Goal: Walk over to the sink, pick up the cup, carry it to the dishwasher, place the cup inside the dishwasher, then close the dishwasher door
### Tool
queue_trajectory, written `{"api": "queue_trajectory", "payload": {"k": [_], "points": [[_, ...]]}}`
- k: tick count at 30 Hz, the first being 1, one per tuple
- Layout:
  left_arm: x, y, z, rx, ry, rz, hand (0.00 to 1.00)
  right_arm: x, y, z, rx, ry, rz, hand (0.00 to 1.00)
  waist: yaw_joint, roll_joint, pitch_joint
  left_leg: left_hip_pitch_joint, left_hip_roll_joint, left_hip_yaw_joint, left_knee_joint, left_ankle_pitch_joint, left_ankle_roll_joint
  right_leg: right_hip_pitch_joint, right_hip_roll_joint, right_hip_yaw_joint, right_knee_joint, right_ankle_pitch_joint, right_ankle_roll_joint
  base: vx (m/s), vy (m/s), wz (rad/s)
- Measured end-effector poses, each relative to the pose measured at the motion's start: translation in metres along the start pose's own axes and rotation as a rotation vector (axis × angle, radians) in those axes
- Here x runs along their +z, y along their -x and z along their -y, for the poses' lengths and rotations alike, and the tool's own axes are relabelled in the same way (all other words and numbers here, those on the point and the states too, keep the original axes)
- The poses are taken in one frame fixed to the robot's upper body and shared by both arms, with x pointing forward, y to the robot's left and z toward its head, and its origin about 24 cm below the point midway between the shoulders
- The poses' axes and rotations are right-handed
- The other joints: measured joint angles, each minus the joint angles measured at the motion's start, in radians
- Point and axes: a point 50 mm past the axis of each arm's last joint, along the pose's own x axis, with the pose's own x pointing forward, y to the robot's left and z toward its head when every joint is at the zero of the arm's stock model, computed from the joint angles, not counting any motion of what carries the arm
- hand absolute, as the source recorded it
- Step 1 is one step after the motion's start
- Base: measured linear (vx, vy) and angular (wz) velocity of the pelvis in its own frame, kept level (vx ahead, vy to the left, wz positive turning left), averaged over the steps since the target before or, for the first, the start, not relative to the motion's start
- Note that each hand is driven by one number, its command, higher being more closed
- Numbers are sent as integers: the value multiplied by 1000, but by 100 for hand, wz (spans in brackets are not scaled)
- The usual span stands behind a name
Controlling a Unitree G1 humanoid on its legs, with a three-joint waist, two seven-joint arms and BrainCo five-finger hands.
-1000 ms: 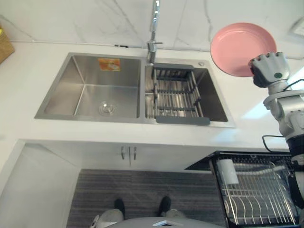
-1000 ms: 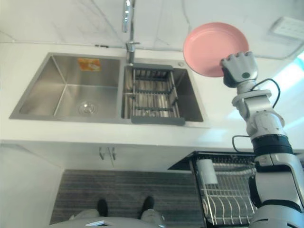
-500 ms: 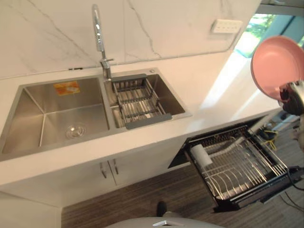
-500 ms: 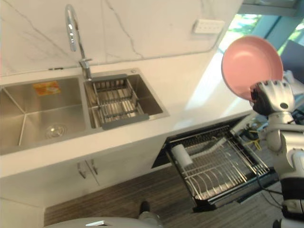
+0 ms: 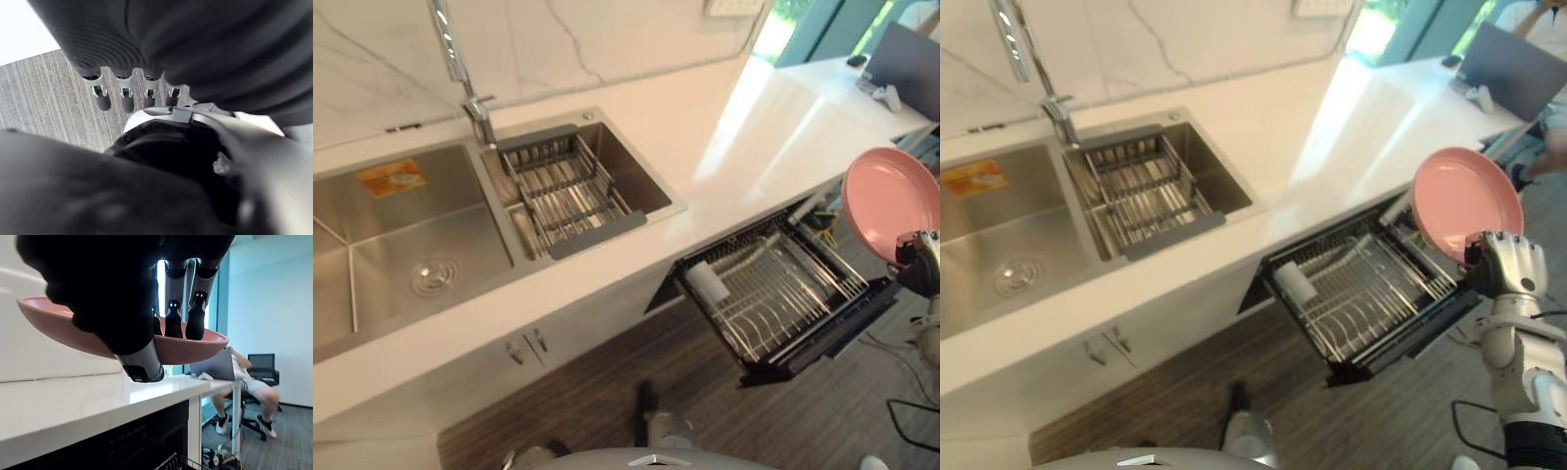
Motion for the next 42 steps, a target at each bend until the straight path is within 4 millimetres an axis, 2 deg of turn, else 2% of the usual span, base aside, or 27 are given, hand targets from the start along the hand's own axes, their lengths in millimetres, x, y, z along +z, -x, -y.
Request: {"api": "queue_trajectory", "payload": {"k": [1, 2, 3, 5, 8, 11, 17, 20, 27, 30, 32, 33, 35, 36, 42], "points": [[4, 3, -6, 11, 13, 14, 0, 0, 3, -6, 9, -21, -19, 100, 3, -15, 9, -7, -3, -1, 28, -13, -11, 27, 7, -16, -25, 30, 9, 150, -71, -20], [11, 3, -6, 15, 13, 32, 0, -2, 4, -10, 11, -51, -50, 100, 12, -22, 14, -31, 6, -1, 70, -22, -6, 45, 16, -19, -91, 65, 92, 168, -73, -23], [15, 3, -4, 11, 9, 42, 0, -3, 3, -13, 9, -61, -66, 100, 17, -12, 24, -41, 13, -6, 79, -21, -6, 46, 26, -19, -110, 76, 80, 127, -73, -19], [28, 0, 8, -16, 22, 78, 0, -9, 5, -24, 10, -88, -143, 100, 29, 21, 52, -63, 19, -25, 89, -21, -5, 49, 42, -23, -150, 96, 82, 36, -14, -2], [30, -2, 15, -37, 39, 86, 0, -14, 9, -34, 21, -137, -228, 100, 33, 47, 63, -67, 19, -63, 85, -21, -7, 51, 43, -28, -154, 97, 82, 20, 15, 0], [33, -1, 16, -42, 39, 98, 0, -17, 11, -38, 20, -171, -285, 100, 31, 56, 81, -70, 6, -85, 73, -20, -8, 51, 34, -39, -155, 98, 84, -28, 50, 11], [42, 0, 22, -73, 69, 140, 0, -19, 14, -44, 28, -200, -368, 100, 37, 66, 135, -83, -37, -109, 52, 4, 16, 48, 4, -46, -158, 117, 105, -97, 66, 17], [47, 0, 27, -89, 63, 160, 0, -16, 7, -41, 6, -217, -389, 100, 49, 83, 151, -122, -48, -110, 49, 18, 26, 15, -5, -43, -171, 139, 105, -131, 55, 3], [58, 1, 36, -123, 66, 193, 0, -3, -13, -40, -19, -254, -415, 100, 53, 115, 235, -153, -71, -126, 15, 71, 33, -21, -18, -52, -175, 155, 91, -101, 29, 7], [60, 1, 39, -142, 70, 206, 0, 4, -25, -45, -7, -301, -445, 100, 56, 145, 262, -177, -74, -127, 15, 78, 38, -45, -21, -50, -174, 162, 84, -74, 49, 3], [62, 1, 41, -151, 71, 215, 0, 9, -35, -40, -26, -332, -443, 100, 56, 168, 281, -193, -81, -127, 13, 86, 44, -62, -26, -49, -175, 174, 89, -29, 48, 4], [62, 1, 42, -155, 70, 215, 0, 9, -38, -39, -24, -327, -444, 100, 56, 176, 286, -195, -83, -127, 12, 87, 45, -65, -27, -48, -174, 175, 89, -20, 49, 3], [63, 0, 46, -166, 65, 211, 0, 5, -51, -29, -47, -307, -455, 100, 58, 211, 299, -207, -95, -128, 2, 96, 50, -83, -36, -44, -172, 181, 90, -27, 86, 2], [63, -1, 47, -169, 60, 209, 0, 5, -54, -25, -52, -299, -451, 100, 58, 217, 302, -210, -101, -128, -7, 103, 51, -91, -40, -42, -171, 182, 90, -17, 69, 0], [73, -3, 61, -213, 28, 201, 0, 7, -94, 23, -152, -235, -394, 100, 74, 277, 329, -261, -139, -135, -62, 140, 67, -180, -59, -9, -175, 215, 88, -8, 44, -7]]}}
